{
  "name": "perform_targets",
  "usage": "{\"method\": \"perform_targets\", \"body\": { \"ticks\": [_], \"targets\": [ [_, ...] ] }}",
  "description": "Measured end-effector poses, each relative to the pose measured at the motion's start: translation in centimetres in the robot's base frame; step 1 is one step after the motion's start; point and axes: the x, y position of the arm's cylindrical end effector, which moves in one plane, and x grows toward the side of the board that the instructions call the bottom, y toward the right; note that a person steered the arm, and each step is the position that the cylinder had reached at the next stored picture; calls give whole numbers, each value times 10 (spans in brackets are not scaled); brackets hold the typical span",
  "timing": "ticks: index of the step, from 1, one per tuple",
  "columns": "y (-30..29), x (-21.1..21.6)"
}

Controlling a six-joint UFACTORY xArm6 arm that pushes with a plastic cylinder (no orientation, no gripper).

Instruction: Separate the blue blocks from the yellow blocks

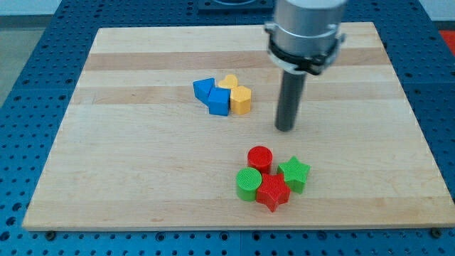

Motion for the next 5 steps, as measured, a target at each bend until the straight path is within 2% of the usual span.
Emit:
{"method": "perform_targets", "body": {
  "ticks": [1, 3, 5],
  "targets": [
    [-52, -15],
    [-105, -54],
    [-162, -110]
  ]
}}
